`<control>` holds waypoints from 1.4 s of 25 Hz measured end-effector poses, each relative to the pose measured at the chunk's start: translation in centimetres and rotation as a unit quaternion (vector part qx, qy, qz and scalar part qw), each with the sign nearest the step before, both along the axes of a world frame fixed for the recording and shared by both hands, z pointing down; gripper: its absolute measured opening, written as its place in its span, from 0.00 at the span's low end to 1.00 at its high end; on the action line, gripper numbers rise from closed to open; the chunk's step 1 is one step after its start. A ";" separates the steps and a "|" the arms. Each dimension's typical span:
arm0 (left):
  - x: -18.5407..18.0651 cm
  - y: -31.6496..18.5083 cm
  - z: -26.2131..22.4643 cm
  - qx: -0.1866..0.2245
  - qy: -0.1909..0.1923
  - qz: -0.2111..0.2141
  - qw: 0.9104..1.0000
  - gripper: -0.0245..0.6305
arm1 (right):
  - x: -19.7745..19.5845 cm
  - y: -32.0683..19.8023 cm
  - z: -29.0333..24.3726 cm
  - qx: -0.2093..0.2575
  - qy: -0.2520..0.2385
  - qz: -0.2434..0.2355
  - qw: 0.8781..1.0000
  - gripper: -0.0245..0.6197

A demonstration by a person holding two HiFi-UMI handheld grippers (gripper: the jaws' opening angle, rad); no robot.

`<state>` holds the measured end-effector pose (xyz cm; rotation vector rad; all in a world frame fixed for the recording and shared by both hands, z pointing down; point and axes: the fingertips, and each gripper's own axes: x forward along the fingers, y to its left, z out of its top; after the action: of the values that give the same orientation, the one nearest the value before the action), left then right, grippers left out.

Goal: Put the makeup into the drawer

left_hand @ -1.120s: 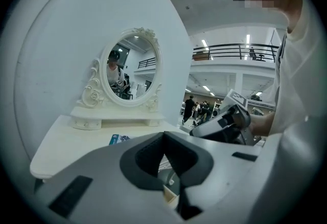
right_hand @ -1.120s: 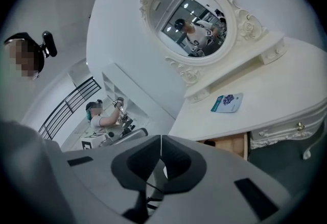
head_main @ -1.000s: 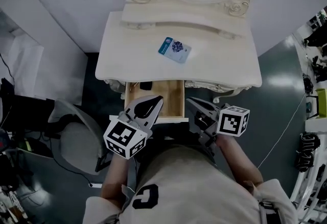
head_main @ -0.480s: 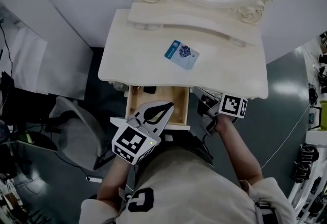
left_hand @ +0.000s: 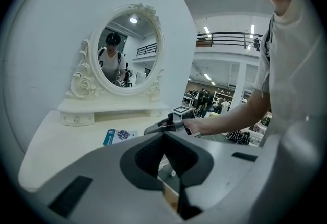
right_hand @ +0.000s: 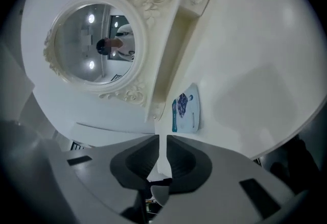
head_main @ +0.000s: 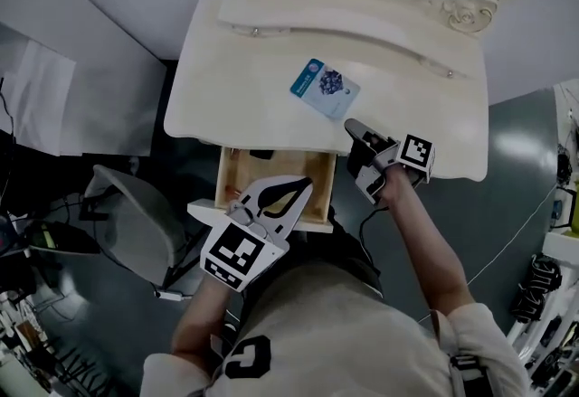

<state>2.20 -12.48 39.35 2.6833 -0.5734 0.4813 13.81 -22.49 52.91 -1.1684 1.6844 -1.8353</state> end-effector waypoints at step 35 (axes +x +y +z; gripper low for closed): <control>0.2 -2.4 2.5 -0.025 -0.007 -0.033 0.999 0.12 | -0.4 -3.8 7.9 -0.106 0.012 -0.003 0.994 0.12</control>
<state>2.35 -14.89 41.87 2.6078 -0.6426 0.4899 13.42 -26.32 60.83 -1.2729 1.5355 -2.0528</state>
